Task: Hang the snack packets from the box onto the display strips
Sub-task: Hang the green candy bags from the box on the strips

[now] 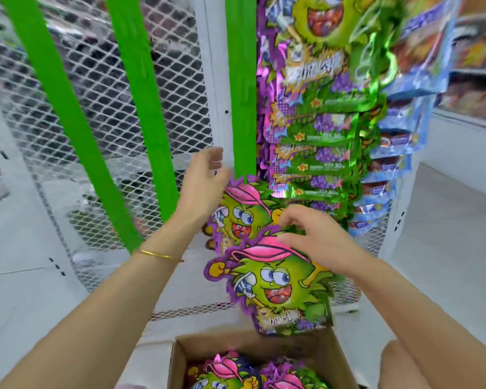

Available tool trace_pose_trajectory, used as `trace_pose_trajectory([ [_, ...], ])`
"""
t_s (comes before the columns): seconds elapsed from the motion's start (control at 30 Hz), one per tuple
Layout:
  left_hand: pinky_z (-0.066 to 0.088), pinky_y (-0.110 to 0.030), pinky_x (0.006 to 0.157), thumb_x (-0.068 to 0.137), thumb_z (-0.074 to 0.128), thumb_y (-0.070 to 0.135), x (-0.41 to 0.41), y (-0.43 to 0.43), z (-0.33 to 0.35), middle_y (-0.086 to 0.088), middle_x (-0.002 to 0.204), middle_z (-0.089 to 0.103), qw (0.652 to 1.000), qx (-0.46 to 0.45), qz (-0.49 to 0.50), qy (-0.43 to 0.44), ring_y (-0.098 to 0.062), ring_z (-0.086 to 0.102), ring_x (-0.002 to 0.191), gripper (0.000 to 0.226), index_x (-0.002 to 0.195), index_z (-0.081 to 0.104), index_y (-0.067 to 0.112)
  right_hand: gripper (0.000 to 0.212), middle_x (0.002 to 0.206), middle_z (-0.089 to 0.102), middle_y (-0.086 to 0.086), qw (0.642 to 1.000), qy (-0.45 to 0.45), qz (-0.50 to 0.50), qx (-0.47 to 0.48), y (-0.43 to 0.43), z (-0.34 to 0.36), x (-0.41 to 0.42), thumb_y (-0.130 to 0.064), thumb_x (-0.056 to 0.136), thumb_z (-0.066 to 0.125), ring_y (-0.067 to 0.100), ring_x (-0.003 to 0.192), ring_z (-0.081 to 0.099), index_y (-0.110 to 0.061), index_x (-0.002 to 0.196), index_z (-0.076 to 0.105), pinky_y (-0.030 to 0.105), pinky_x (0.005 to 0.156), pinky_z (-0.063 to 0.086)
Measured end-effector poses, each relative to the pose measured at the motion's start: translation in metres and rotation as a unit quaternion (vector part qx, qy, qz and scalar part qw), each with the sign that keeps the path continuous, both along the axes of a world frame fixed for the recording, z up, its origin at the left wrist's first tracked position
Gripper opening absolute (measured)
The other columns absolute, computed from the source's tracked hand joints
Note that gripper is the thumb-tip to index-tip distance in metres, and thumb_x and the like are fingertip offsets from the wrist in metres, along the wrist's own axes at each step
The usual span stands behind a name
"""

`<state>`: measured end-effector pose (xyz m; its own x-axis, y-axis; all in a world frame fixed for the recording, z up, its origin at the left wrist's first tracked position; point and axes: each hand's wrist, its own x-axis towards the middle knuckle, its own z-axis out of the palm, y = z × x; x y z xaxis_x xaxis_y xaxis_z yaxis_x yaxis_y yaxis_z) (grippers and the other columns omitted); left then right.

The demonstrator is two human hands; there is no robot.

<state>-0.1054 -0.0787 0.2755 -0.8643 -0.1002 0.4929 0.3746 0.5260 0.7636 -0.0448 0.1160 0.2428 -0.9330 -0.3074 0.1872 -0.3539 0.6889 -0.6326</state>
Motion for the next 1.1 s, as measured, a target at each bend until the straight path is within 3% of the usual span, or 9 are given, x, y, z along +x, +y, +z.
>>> trace_pose_trajectory([
  [0.17, 0.042, -0.028, 0.096, 0.091, 0.056, 0.017, -0.032, 0.020, 0.025, -0.008, 0.115, 0.060, 1.000, 0.010, -0.008, -0.001, -0.018, 0.056, 0.105, 0.036, 0.124, 0.051, 0.005, 0.017, 0.108, 0.059, -0.004, 0.999, 0.032, 0.009, -0.023, -0.006, 0.036, -0.021, -0.017, 0.087, 0.063, 0.009, 0.107, 0.053, -0.021, 0.102, 0.058, 0.028, 0.098, 0.041],
  [0.3, 0.045, -0.033, 0.084, 0.089, 0.059, 0.020, -0.040, 0.021, 0.033, -0.006, 0.092, 0.057, 0.994, 0.088, -0.022, -0.053, -0.019, 0.054, 0.090, 0.028, 0.112, 0.054, 0.004, 0.015, 0.098, 0.061, -0.006, 0.994, 0.102, -0.025, -0.022, -0.009, 0.049, -0.039, -0.019, 0.085, 0.064, 0.014, 0.100, 0.057, -0.017, 0.101, 0.064, 0.037, 0.092, 0.045],
  [0.47, 0.039, -0.008, 0.056, 0.092, 0.055, 0.024, -0.030, 0.017, 0.040, -0.001, 0.081, 0.054, 0.990, 0.066, -0.075, -0.095, -0.007, 0.048, 0.066, 0.032, 0.112, 0.059, -0.001, 0.016, 0.103, 0.067, -0.002, 0.980, 0.181, -0.073, -0.042, -0.018, 0.062, -0.052, -0.022, 0.086, 0.063, 0.020, 0.098, 0.060, -0.019, 0.101, 0.065, 0.042, 0.087, 0.047],
  [0.5, 0.039, -0.008, 0.056, 0.092, 0.055, 0.024, -0.026, 0.016, 0.042, 0.000, 0.084, 0.056, 0.989, 0.065, -0.084, -0.106, -0.006, 0.049, 0.068, 0.033, 0.114, 0.058, 0.001, 0.015, 0.102, 0.067, -0.002, 0.978, 0.190, -0.077, -0.045, -0.020, 0.065, -0.054, -0.023, 0.086, 0.062, 0.020, 0.097, 0.060, -0.019, 0.100, 0.065, 0.042, 0.086, 0.048],
  [0.63, 0.043, -0.025, 0.087, 0.091, 0.057, 0.031, -0.016, 0.012, 0.051, -0.003, 0.107, 0.062, 0.983, 0.065, -0.089, -0.144, -0.015, 0.056, 0.100, 0.033, 0.117, 0.057, 0.011, 0.013, 0.097, 0.067, -0.002, 0.967, 0.231, -0.091, -0.049, -0.030, 0.069, -0.058, -0.023, 0.086, 0.062, 0.020, 0.092, 0.060, -0.019, 0.098, 0.065, 0.042, 0.082, 0.049],
  [0.7, 0.043, -0.034, 0.098, 0.090, 0.057, 0.033, -0.013, 0.012, 0.055, -0.006, 0.110, 0.063, 0.980, 0.073, -0.089, -0.164, -0.020, 0.058, 0.106, 0.027, 0.109, 0.060, 0.014, 0.013, 0.096, 0.067, -0.001, 0.962, 0.250, -0.096, -0.058, -0.034, 0.070, -0.058, -0.023, 0.086, 0.061, 0.019, 0.091, 0.060, -0.019, 0.098, 0.065, 0.041, 0.081, 0.049],
  [0.87, 0.046, -0.042, 0.097, 0.088, 0.057, 0.031, -0.009, 0.009, 0.061, -0.007, 0.094, 0.069, 0.977, 0.090, -0.098, -0.170, -0.026, 0.064, 0.097, 0.015, 0.085, 0.066, 0.019, 0.013, 0.096, 0.067, -0.001, 0.952, 0.284, -0.106, -0.043, -0.041, 0.076, -0.056, -0.023, 0.087, 0.060, 0.019, 0.091, 0.060, -0.017, 0.099, 0.063, 0.038, 0.079, 0.048],
  [0.97, 0.042, -0.027, 0.086, 0.091, 0.055, 0.030, -0.006, 0.010, 0.060, 0.001, 0.086, 0.063, 0.982, 0.079, -0.082, -0.151, -0.015, 0.058, 0.092, 0.022, 0.074, 0.062, 0.016, 0.013, 0.096, 0.066, 0.000, 0.954, 0.277, -0.105, -0.043, -0.040, 0.071, -0.057, -0.022, 0.088, 0.060, 0.019, 0.090, 0.060, -0.016, 0.098, 0.062, 0.039, 0.079, 0.049],
  [1.1, 0.032, -0.009, 0.063, 0.093, 0.053, 0.031, -0.004, 0.013, 0.057, 0.004, 0.087, 0.060, 0.984, 0.086, -0.080, -0.130, -0.002, 0.051, 0.079, 0.026, 0.085, 0.061, 0.007, 0.011, 0.093, 0.065, -0.001, 0.960, 0.254, -0.110, -0.046, -0.037, 0.059, -0.055, -0.022, 0.088, 0.060, 0.017, 0.085, 0.057, -0.015, 0.095, 0.059, 0.037, 0.076, 0.048],
])
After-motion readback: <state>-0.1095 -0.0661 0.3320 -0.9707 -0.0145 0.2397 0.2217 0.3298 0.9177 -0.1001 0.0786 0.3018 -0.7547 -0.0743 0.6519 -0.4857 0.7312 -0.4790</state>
